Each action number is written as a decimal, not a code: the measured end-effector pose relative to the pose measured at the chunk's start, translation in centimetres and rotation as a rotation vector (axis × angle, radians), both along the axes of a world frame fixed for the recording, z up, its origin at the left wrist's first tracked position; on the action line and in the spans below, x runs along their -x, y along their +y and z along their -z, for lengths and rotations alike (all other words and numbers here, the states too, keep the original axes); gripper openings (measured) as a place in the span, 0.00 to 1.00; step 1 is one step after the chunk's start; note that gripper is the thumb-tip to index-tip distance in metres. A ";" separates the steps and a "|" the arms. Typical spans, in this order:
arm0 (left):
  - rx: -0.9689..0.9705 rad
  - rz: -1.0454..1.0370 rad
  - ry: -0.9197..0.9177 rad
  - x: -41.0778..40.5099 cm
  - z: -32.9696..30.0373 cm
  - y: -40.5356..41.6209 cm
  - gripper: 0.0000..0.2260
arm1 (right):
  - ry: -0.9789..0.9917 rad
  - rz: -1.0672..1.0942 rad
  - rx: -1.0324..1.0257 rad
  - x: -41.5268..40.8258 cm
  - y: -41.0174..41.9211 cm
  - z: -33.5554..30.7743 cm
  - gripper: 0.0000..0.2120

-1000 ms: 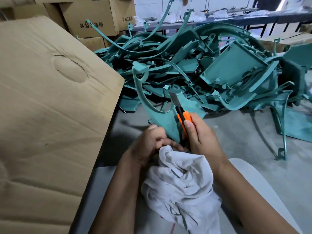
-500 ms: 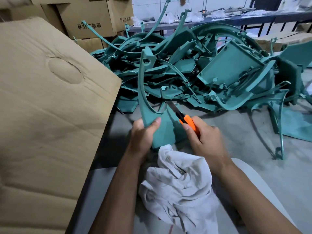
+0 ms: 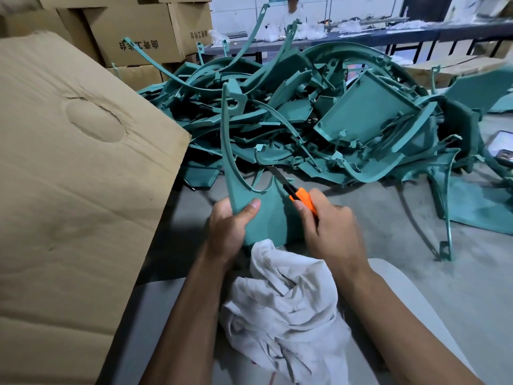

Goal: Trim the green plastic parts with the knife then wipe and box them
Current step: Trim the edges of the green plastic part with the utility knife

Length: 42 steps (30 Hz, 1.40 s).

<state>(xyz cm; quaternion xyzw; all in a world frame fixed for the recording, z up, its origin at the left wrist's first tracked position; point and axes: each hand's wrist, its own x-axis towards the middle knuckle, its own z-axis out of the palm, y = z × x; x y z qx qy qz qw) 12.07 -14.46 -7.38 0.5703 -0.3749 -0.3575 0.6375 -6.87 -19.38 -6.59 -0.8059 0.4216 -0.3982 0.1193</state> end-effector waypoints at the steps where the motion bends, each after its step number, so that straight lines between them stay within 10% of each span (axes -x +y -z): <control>1: -0.001 -0.009 -0.006 0.0 0.1 -0.1 0.20 | 0.000 -0.026 0.011 -0.1 0.1 0.1 0.16; 26: 0.127 -0.301 0.218 2.3 -0.1 -2.4 0.12 | 0.298 0.359 -0.040 -0.5 -1.9 1.0 0.13; 42: 0.056 -0.241 -0.182 1.3 -0.5 -0.2 0.19 | -0.063 -0.170 0.059 -0.2 -0.9 0.0 0.13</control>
